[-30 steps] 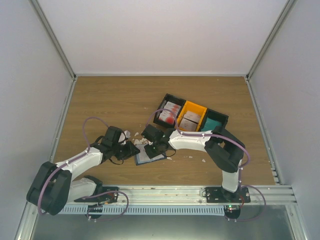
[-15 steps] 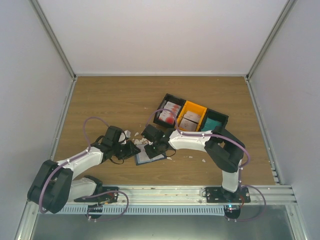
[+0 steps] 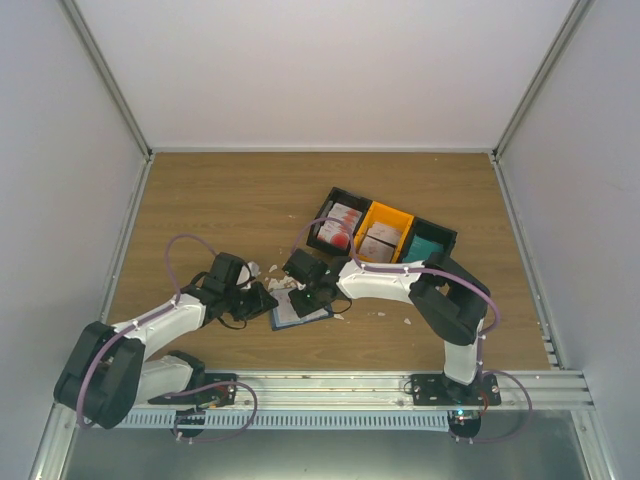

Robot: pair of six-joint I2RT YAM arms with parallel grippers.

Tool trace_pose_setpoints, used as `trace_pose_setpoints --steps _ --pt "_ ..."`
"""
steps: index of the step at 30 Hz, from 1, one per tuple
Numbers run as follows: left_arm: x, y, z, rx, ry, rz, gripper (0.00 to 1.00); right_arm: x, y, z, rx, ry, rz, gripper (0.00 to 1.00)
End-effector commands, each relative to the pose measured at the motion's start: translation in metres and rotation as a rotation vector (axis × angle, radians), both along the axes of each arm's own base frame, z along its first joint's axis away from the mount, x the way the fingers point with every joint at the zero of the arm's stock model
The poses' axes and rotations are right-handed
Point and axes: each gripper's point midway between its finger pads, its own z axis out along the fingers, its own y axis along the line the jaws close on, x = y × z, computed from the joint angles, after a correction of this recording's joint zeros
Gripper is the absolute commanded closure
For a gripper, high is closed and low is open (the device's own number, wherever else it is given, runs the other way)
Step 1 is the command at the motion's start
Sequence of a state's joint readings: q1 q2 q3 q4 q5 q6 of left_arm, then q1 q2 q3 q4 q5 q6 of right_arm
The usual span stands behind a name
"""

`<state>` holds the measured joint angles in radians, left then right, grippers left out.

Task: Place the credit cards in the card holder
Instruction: Turn over the card slot in the card holder.

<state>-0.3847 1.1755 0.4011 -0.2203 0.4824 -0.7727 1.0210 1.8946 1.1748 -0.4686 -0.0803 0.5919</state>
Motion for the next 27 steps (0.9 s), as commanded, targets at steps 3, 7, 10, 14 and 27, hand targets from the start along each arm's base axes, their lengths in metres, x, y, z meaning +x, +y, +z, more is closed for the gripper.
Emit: trace_pose_setpoints --steps 3,7,10,14,27 --pt "0.009 -0.004 0.007 -0.026 -0.034 0.001 0.88 -0.012 -0.017 -0.032 -0.090 0.052 -0.004 0.99" --pt "0.008 -0.005 0.006 -0.033 -0.031 -0.004 0.88 -0.013 -0.018 -0.033 -0.092 0.054 -0.004 0.99" --pt "0.008 -0.006 0.005 -0.039 -0.029 -0.007 0.88 -0.013 -0.018 -0.033 -0.093 0.057 -0.003 0.99" --pt "0.010 -0.009 0.007 -0.047 -0.032 -0.015 0.88 -0.014 -0.019 -0.036 -0.100 0.060 -0.003 1.00" --pt "0.009 -0.028 0.024 -0.177 -0.062 -0.083 0.88 -0.011 -0.017 -0.027 -0.069 0.040 -0.017 0.99"
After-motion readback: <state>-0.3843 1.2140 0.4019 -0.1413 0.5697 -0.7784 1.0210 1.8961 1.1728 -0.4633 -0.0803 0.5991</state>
